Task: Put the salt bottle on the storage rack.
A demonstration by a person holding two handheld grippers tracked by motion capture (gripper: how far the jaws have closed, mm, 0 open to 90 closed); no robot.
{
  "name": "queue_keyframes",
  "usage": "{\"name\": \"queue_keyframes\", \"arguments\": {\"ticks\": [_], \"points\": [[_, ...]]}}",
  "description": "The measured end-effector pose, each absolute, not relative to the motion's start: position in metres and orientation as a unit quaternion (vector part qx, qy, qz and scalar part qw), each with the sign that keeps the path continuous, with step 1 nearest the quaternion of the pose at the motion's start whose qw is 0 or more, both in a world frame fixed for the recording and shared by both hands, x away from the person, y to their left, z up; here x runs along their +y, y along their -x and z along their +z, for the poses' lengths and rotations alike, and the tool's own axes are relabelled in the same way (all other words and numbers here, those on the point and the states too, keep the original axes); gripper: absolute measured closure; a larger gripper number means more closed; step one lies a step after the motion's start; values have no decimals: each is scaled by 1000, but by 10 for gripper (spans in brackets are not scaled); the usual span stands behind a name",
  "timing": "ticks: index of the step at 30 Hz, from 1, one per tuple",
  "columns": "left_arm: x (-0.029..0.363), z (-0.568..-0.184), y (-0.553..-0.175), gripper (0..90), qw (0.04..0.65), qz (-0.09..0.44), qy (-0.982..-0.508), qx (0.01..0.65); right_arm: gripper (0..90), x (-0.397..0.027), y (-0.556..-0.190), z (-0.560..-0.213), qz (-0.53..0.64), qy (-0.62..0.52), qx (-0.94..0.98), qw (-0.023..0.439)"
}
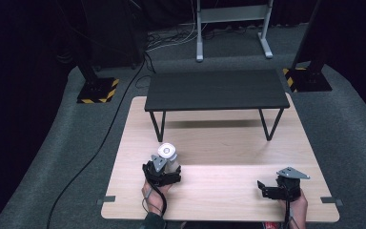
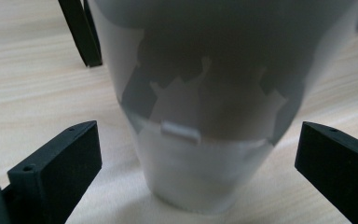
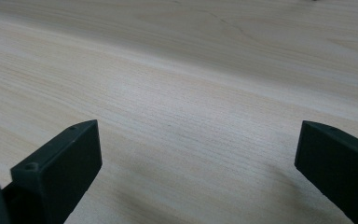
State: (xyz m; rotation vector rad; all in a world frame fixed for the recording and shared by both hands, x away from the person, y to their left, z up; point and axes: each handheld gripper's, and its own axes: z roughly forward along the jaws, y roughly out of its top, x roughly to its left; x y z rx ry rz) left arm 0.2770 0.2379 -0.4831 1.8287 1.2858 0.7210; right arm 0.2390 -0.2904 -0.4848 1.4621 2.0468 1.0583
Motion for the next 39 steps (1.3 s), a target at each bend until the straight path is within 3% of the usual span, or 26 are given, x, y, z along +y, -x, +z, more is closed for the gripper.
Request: {"name": "queue_keyframes", "arguments": {"ticks": [1,2,3,5,39], "points": [[240,-483,-280,4,395,282,-718,499,0,-290,-239,-485,380,-524,734,205],[240,-483,-280,189,395,282,-718,499,0,-290,-239,-485,380,-524,734,205],[240,-483,-280,189,395,282,-718,499,0,-291,-239,-485,381,-525,733,204],[242,-482,-281,273,401,279,-718,496,0,-291,-239,-485,381,-525,733,204],[245,-480,-271,282,408,267,-723,488,0,-291,-238,-485,382,-526,732,204]]}}
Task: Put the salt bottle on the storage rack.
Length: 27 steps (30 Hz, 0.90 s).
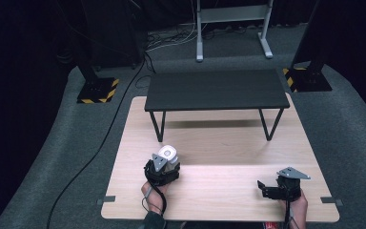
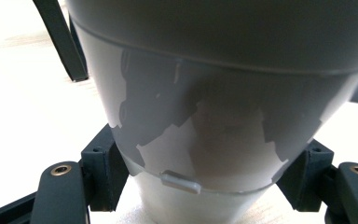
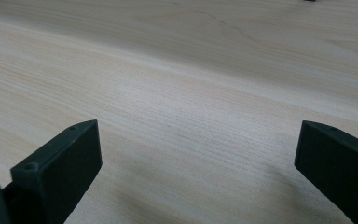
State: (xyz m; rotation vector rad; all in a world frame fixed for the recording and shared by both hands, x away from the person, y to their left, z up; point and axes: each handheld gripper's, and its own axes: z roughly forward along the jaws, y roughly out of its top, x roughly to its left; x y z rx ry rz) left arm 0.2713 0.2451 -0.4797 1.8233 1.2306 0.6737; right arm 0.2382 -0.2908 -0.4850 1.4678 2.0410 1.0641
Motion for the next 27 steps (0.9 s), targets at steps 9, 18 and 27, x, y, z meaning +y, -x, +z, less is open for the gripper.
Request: {"name": "queue_keyframes", "arguments": {"ticks": [9,18,27], "points": [[246,-477,-262,282,413,266,-724,484,0,-291,-238,-485,382,-526,732,205],[246,-470,-254,282,418,267,-725,478,0,-291,-238,-485,382,-526,732,206],[247,-456,-243,282,429,273,-726,463,0,-290,-238,-485,381,-526,732,206]]}}
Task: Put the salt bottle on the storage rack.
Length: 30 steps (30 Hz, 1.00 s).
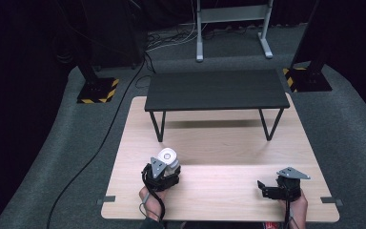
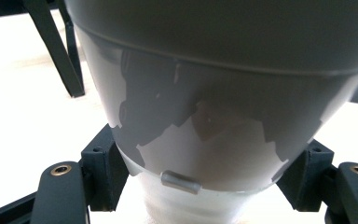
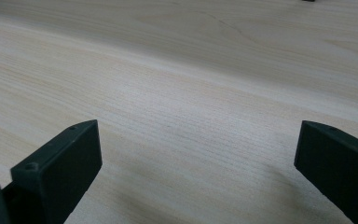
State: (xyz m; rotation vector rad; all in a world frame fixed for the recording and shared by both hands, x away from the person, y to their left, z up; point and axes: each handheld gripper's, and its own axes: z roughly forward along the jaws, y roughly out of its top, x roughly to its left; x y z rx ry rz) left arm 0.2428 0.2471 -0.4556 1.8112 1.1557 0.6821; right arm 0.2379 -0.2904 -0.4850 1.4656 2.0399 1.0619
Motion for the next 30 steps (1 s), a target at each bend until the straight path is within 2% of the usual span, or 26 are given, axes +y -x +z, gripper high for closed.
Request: {"name": "queue_keyframes", "arguments": {"ticks": [30], "points": [[245,-425,-246,282,442,279,-733,436,0,-291,-239,-485,381,-526,733,204]]}}
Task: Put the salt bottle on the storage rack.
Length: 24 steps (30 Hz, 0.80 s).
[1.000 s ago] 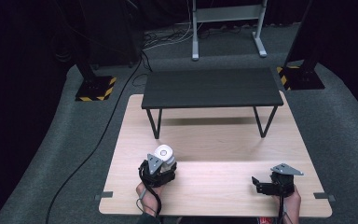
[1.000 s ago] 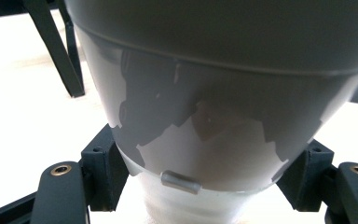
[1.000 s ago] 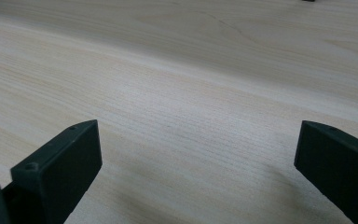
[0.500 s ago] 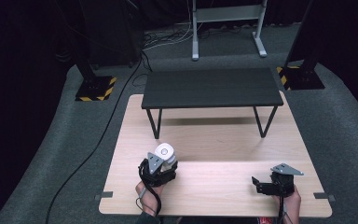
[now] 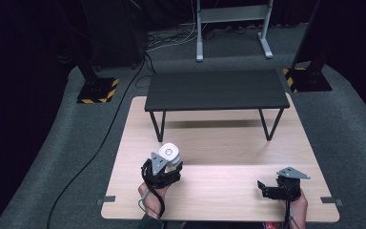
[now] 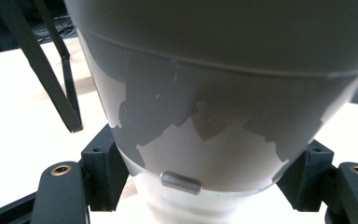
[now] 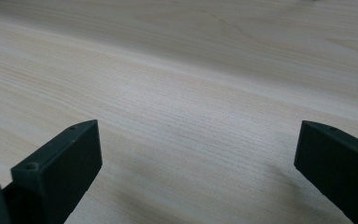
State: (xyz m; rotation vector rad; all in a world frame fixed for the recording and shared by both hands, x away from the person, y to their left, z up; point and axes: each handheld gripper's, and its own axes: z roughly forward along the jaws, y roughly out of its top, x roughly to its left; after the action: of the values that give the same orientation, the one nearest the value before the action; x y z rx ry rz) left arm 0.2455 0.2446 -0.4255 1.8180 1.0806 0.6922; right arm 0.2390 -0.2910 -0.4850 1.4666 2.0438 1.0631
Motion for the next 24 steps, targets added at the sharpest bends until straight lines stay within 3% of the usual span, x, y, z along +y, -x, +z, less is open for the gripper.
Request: {"name": "queue_keyframes", "arguments": {"ticks": [24], "points": [[248,-409,-270,282,439,267,-747,422,0,-291,-239,-485,381,-526,732,205]]}}
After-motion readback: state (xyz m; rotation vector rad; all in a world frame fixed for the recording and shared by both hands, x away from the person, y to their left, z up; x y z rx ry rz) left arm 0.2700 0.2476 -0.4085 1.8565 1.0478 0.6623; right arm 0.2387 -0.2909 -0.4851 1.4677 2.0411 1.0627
